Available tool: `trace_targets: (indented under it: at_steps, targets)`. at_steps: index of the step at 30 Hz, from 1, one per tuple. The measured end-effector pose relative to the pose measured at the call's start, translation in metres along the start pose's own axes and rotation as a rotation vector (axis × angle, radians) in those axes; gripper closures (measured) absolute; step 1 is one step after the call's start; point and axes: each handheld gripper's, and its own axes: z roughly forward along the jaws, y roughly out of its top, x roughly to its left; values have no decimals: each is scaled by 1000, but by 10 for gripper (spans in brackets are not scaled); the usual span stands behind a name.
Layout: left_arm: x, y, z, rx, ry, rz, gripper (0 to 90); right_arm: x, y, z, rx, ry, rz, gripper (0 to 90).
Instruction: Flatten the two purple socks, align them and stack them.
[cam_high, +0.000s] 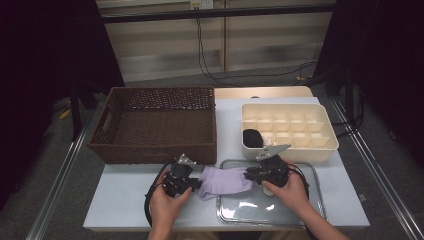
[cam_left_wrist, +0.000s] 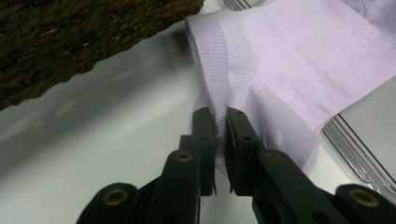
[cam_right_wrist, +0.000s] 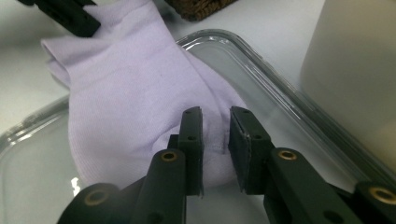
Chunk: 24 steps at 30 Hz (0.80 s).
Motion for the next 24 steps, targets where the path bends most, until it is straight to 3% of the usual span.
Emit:
trace_targets:
  at_steps: [5, 9, 14, 19, 20, 24]
  targets:
    - [-1, 0, 0, 2, 3, 5, 833, -2, 2, -1, 18, 30, 28, 888]
    - [-1, 0, 0, 4, 12, 13, 833, -2, 9, -7, -12, 18, 25, 892]
    - [-3, 0, 1, 3, 17, 17, 833, 0, 24, -15, -24, -27, -11, 892]
    - [-4, 0, 1, 5, 25, 22, 833, 0, 28, -4, 18, -60, -46, 890]
    - [-4, 1, 1, 4, 23, 23, 833, 1, 28, 0, 38, -84, -65, 885]
    - [-3, 0, 0, 4, 24, 22, 833, -2, 21, 9, 41, -95, -52, 817]
